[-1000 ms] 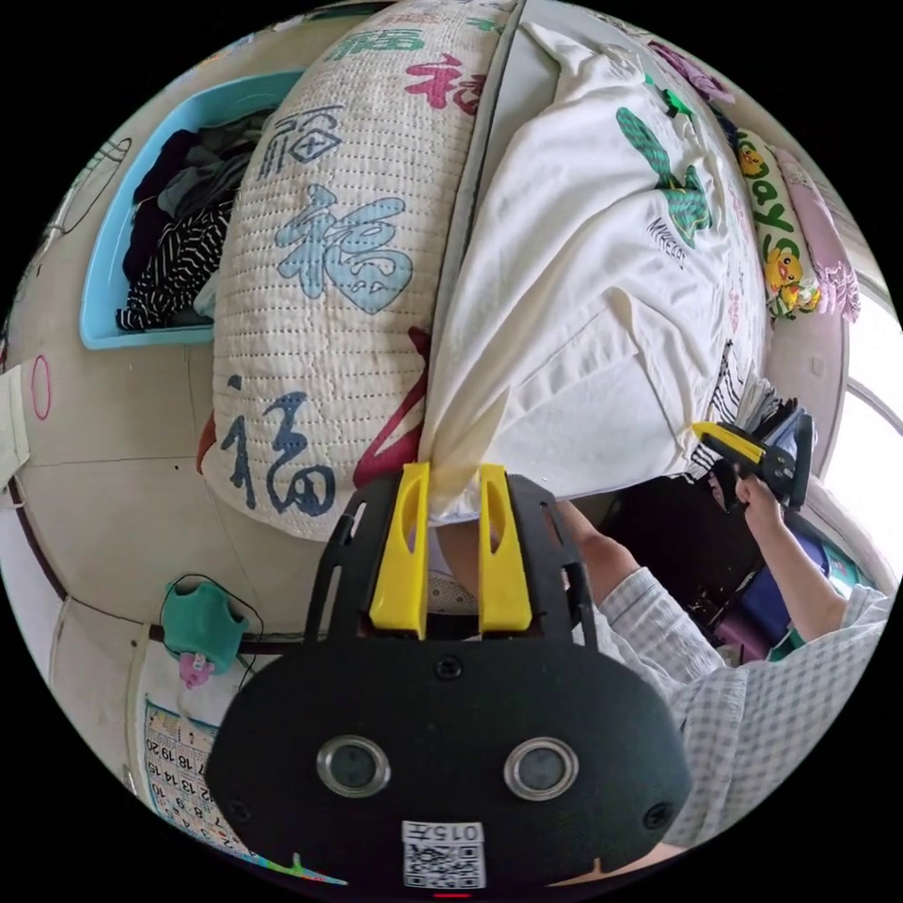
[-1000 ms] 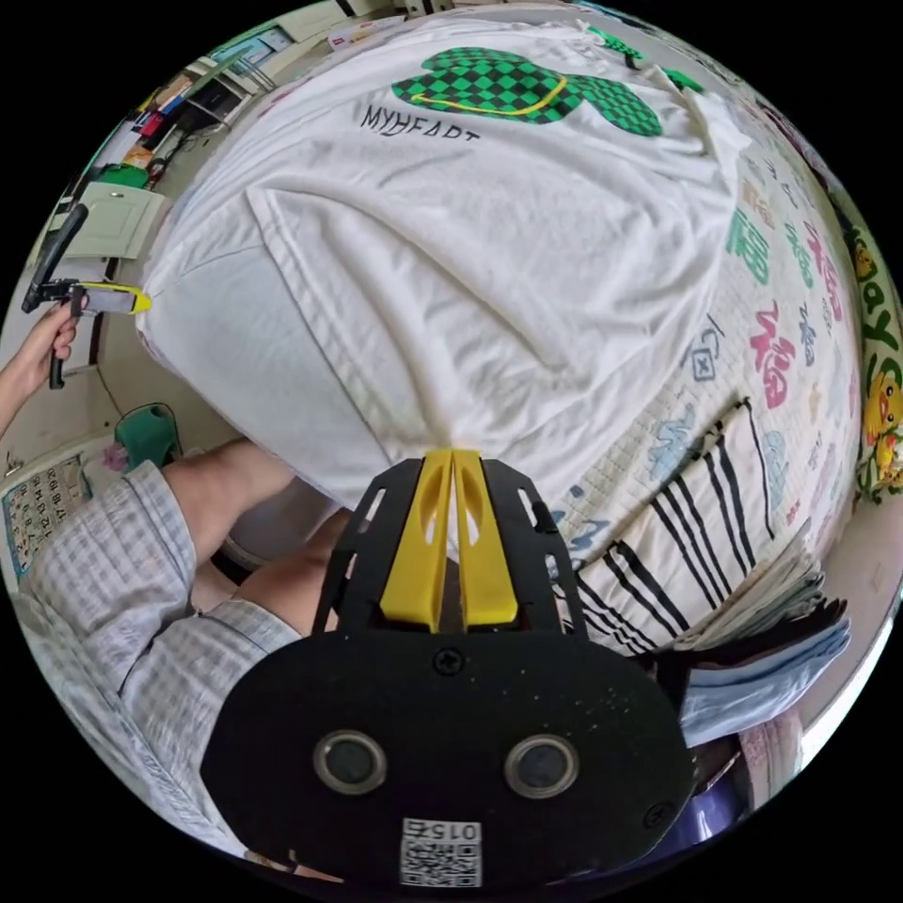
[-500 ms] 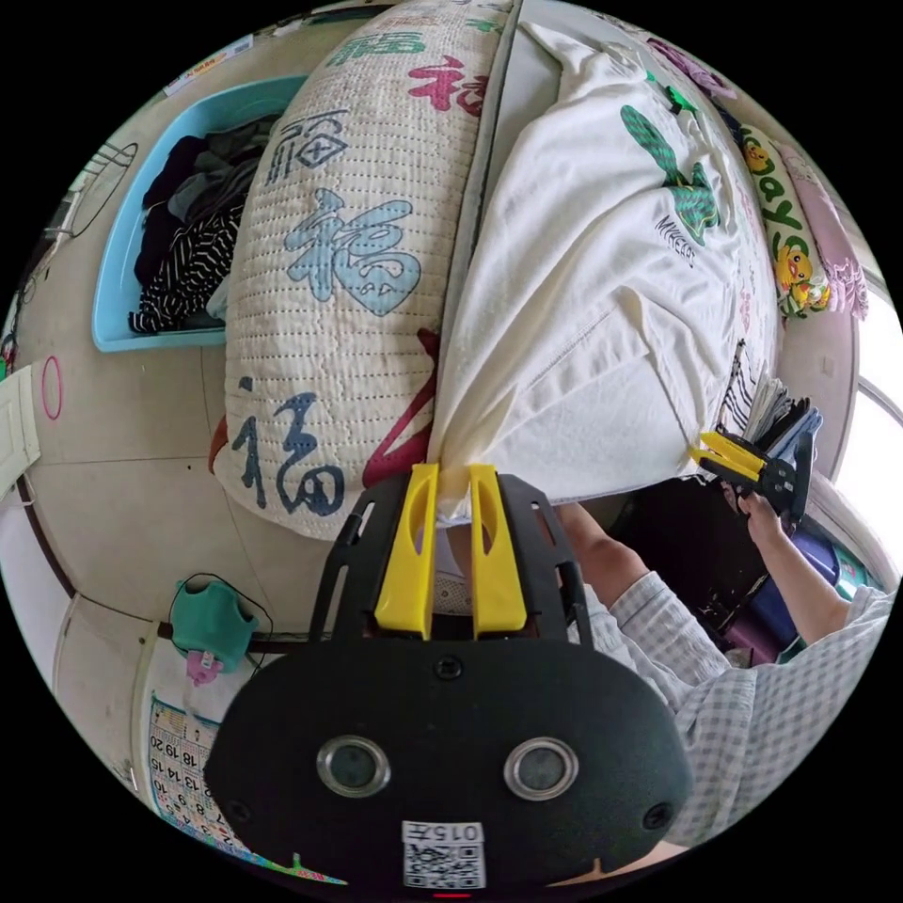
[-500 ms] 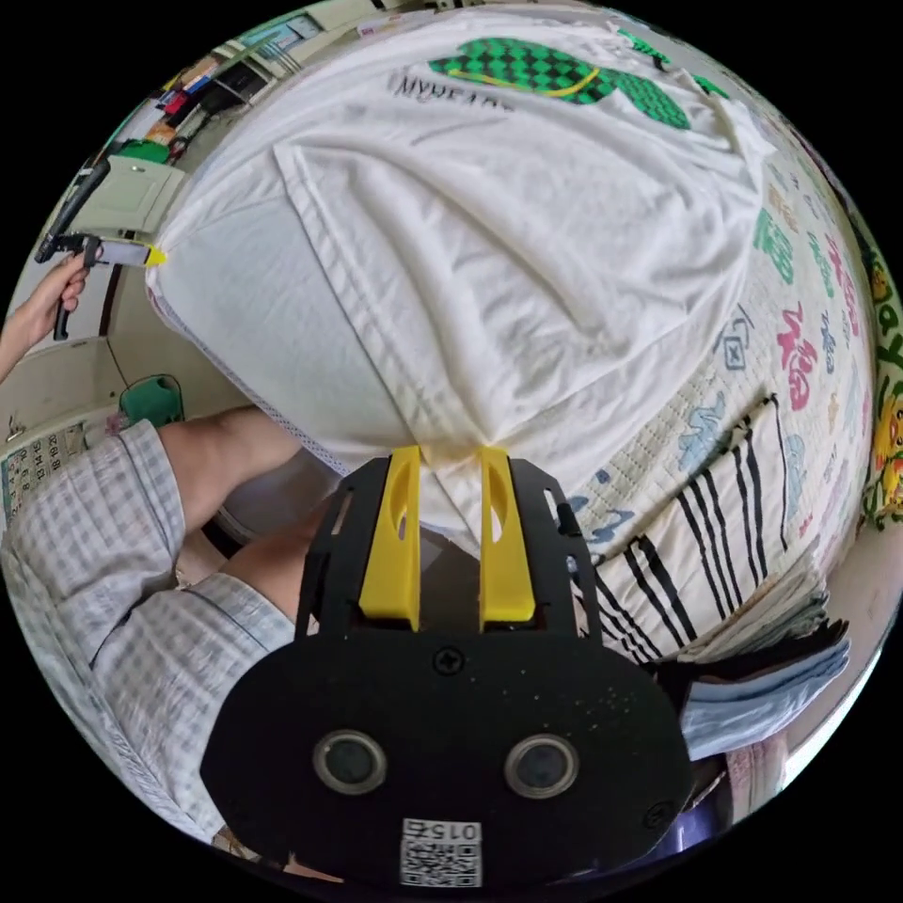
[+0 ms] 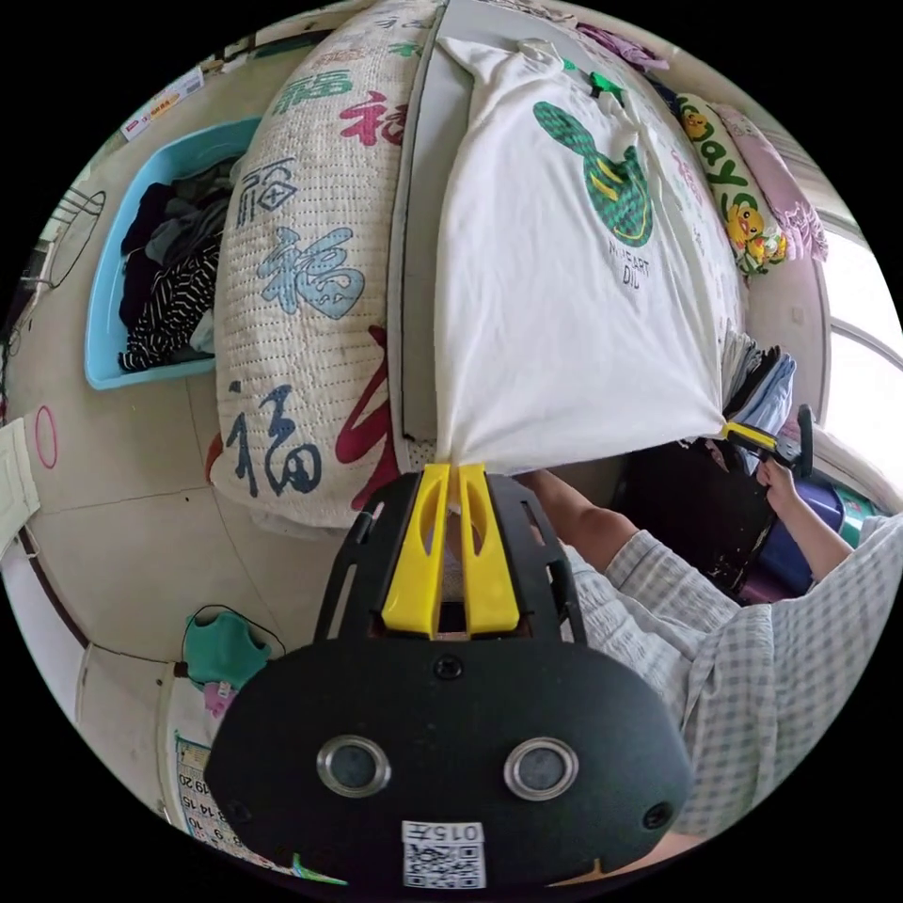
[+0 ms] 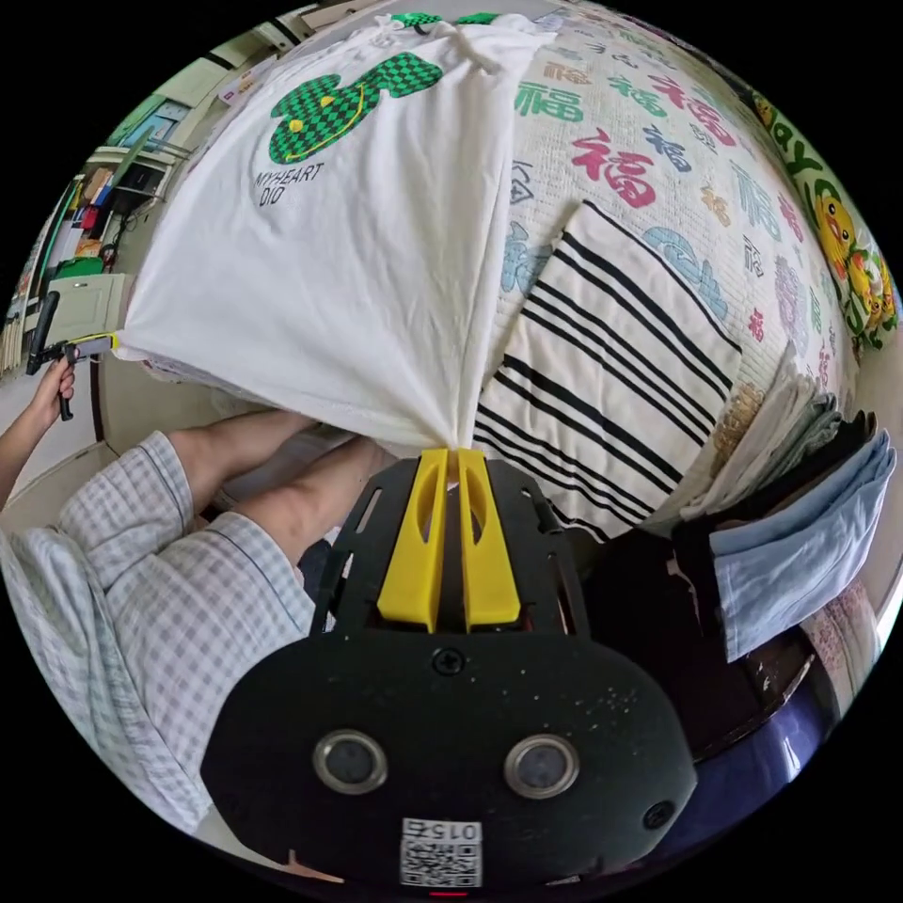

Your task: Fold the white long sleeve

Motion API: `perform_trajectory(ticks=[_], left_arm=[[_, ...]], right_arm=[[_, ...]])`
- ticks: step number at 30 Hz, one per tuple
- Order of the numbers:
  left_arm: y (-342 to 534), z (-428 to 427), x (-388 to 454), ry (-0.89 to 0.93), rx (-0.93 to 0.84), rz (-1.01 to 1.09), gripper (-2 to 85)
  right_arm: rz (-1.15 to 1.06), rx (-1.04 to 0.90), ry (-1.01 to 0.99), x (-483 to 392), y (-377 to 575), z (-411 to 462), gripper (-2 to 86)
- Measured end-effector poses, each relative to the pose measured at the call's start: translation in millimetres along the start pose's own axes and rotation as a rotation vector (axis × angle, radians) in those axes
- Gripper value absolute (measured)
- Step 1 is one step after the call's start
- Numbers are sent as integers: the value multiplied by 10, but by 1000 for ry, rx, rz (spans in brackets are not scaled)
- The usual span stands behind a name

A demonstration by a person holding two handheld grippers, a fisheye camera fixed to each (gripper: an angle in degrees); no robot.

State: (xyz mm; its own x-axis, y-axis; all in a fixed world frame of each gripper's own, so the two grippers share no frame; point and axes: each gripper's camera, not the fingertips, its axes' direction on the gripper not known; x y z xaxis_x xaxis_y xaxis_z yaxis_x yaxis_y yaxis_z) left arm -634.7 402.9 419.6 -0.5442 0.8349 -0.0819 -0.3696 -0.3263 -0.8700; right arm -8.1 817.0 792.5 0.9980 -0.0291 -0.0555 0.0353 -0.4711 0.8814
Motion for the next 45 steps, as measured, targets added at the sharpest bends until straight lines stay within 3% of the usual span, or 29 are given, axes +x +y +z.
perform_trajectory(ticks=[10,17,22,26,28,34,38,41,45], left_arm=[[-205,183,264,-28,-60,-55,-5],[-410,264,481,-20,-120,-124,0],[-459,144,566,29,-208,-97,15],[-547,-121,599,-87,-294,-119,32],[-686,-354,692,-119,-239,-129,40],[-2013,-1195,1789,-170,207,32,72],[-3446,-1348,2936,15,425,219,75],[-4428,-1258,3759,49,456,281,82],[-5481,-889,4805,-88,377,354,104]], right_arm=[[3,-123,39,285,-294,-77,23],[269,-280,-219,930,-443,-208,58],[419,-244,-243,1352,-109,-863,59],[482,-120,-277,1786,-217,-1563,54],[480,-49,-303,1994,-424,-1844,53],[339,178,-444,2634,-1473,-2686,49],[230,294,-602,2883,-1768,-3276,46],[192,318,-636,3052,-1759,-3536,45],[207,311,-694,3371,-1654,-3664,45]])
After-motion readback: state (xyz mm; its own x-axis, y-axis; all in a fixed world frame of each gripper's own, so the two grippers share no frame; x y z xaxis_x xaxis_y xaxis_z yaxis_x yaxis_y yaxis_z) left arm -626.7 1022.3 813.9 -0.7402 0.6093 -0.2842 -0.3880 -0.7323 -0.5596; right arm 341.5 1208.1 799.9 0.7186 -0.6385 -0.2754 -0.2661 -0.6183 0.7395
